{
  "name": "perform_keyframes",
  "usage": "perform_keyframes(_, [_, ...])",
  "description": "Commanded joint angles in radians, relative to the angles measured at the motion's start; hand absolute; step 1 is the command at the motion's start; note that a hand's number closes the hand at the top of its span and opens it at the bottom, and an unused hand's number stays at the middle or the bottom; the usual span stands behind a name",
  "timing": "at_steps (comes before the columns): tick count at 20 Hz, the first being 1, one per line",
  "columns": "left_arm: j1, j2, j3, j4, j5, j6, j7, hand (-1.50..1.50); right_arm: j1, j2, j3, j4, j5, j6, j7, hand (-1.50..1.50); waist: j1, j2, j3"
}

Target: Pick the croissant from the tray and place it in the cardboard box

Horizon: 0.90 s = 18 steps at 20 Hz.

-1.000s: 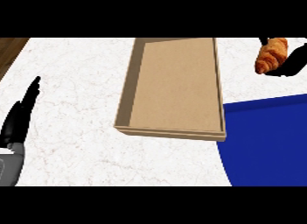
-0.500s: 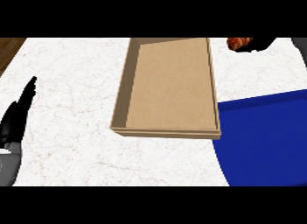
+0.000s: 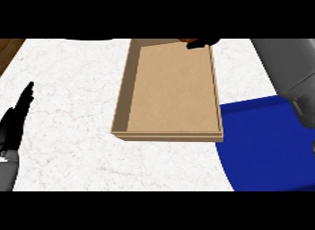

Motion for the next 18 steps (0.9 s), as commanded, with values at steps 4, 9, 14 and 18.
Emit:
perform_keyframes(4, [0.036, -0.01, -0.001, -0.034, -0.004, 0.005, -0.009, 0.0, -0.089, 0.154, -0.041, 0.13, -0.029, 0.019, 0.142, 1.5, 0.007, 0.003, 0.0])
perform_keyframes(9, [0.006, -0.008, 0.01, -0.003, -0.013, 0.013, -0.015, 0.0, -0.103, 0.259, -0.044, 0.163, -0.023, -0.044, 0.197, 1.5, -0.003, 0.003, -0.001])
perform_keyframes(14, [-0.005, -0.012, 0.001, 0.021, -0.011, -0.006, -0.037, 0.0, -0.108, 0.289, -0.007, 0.227, -0.01, -0.116, 0.233, 1.5, 0.03, 0.013, -0.002])
perform_keyframes(18, [-0.048, -0.022, -0.017, 0.008, -0.024, -0.006, 0.013, 0.0, -0.048, 0.29, 0.022, 0.257, -0.021, -0.24, 0.262, 1.5, 0.046, 0.014, -0.002])
